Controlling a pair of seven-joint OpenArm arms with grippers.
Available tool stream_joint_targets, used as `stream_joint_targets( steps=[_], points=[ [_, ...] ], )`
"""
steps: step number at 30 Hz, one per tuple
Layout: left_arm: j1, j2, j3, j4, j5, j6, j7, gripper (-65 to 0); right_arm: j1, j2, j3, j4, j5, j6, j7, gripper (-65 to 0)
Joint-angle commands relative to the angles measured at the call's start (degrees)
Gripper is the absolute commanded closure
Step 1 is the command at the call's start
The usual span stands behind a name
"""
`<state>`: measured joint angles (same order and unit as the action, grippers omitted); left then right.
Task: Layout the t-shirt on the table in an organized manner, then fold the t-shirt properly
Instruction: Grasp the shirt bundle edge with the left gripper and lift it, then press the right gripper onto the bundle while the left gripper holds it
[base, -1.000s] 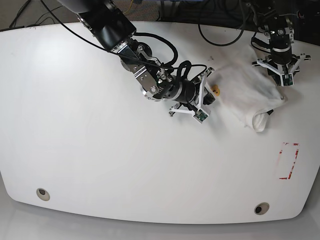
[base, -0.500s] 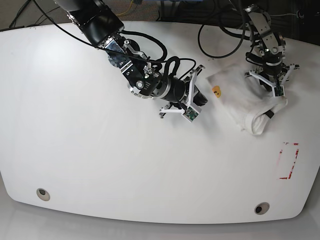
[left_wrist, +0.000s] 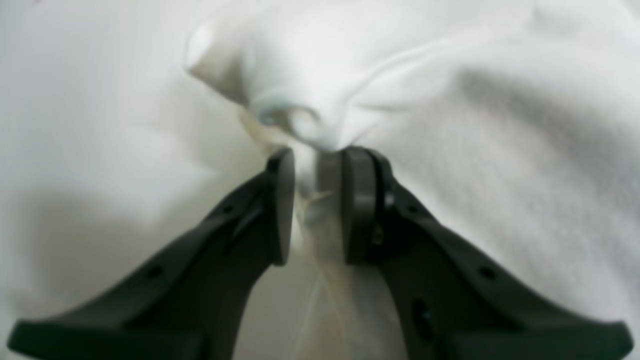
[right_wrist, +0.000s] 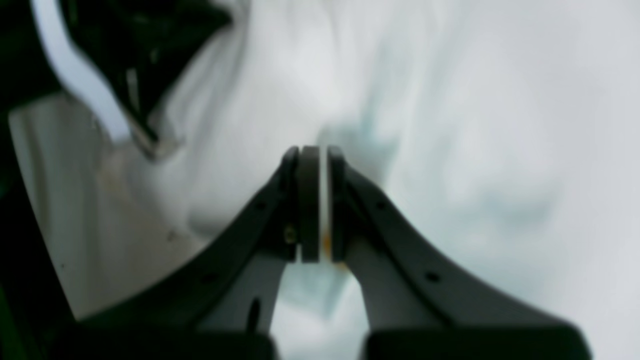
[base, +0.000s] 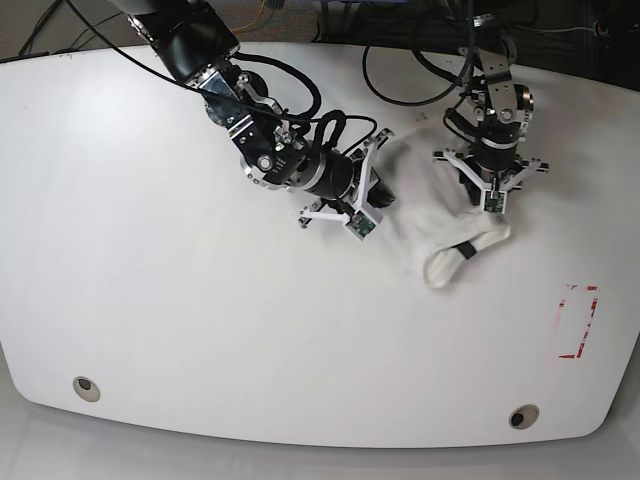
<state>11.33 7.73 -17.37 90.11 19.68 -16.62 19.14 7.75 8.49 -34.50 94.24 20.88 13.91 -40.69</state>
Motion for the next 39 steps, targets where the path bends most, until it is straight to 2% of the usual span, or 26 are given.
stream_joint_targets(
  steps=[1, 14, 21, 34, 39],
  points=[
    [0.4, 0.2, 0.8, 0.0, 0.6, -1.2, 2.6, -14.7, 1.4, -0.4, 0.6, 1.5, 0.5, 0.3, 1.3, -1.9],
    [2.1, 0.2, 1.7, 11.9, 0.6, -1.6, 3.5, -14.7, 5.8, -0.4, 4.5, -2.2, 0.2, 0.3, 1.7, -1.9],
    [2.6, 0.2, 2.0, 17.5, 0.6, -8.2, 7.6, -14.7, 7.2, -0.7, 4.7, -7.4, 0.1, 0.3, 6.5, -1.9],
    [2.6, 0.3, 1.8, 18.3, 0.6, -8.6, 8.0, -14.7, 7.0, -2.5, 4.7, -17.4, 0.0, 0.7, 13.6, -1.9],
    [2.6, 0.3, 1.9, 16.8, 0.6, -8.6, 8.0, -14.7, 5.9, -2.4, 4.7, -17.9, 0.0, 0.7, 14.1, -1.9]
  ],
)
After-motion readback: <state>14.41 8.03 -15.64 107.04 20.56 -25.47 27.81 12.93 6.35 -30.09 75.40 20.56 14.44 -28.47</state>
